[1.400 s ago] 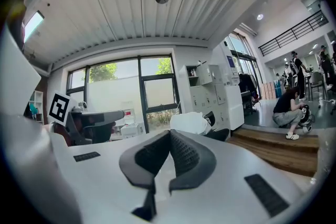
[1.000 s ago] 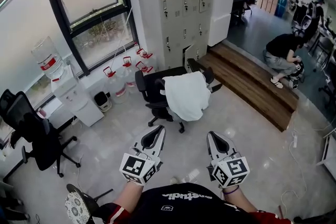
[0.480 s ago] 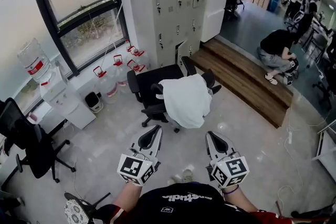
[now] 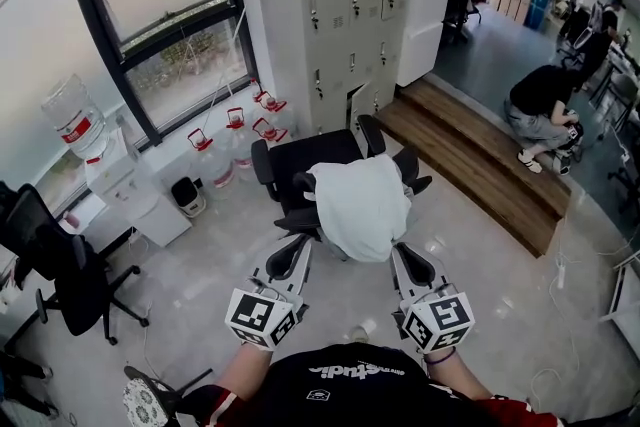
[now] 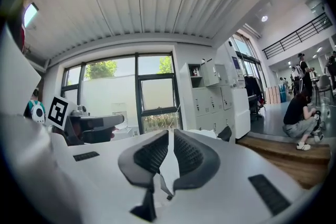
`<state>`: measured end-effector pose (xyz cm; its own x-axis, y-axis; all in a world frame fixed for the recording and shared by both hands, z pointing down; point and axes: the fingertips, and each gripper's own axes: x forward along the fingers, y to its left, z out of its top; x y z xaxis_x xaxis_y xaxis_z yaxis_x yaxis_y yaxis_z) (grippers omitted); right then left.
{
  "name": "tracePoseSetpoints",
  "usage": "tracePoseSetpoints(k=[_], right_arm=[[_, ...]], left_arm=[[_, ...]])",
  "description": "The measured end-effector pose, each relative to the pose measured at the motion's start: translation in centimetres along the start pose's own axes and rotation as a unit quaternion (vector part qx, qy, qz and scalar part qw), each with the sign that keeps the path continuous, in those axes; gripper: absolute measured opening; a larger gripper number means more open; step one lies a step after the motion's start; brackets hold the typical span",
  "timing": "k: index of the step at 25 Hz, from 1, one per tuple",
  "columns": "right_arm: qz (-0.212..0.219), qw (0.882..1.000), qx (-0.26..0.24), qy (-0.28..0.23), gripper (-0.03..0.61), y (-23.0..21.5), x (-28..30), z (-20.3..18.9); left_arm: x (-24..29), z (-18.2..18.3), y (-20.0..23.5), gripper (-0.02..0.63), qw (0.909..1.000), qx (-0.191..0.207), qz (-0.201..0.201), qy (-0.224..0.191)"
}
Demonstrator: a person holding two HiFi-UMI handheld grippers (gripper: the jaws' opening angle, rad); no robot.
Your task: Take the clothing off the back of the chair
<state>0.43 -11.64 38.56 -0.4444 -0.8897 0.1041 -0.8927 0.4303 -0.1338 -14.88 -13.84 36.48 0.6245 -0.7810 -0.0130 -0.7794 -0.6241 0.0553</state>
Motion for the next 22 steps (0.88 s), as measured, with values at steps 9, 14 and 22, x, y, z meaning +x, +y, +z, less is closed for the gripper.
tracePoseSetpoints(k=[9,14,22], right_arm=[[0.029,0.999,-0.033,-0.013,0.221,-0.7,2.0,1.1],[0.046,0.998,-0.046,-0.009,0.375,-1.2,3.1,1.2],[0.07,0.998,-0.008,0.002,0.456,-2.7,4.9,1.2]], left_arm=[[2.6,0.3,0.1,0.035,0.9999,0.01,0.003,-0.004],[4.0,0.2,0.1,0.035,0.9999,0.01,0.005,-0.004],[5.6,0.1,0.7,0.035,0.9999,0.008,0.009,0.0]])
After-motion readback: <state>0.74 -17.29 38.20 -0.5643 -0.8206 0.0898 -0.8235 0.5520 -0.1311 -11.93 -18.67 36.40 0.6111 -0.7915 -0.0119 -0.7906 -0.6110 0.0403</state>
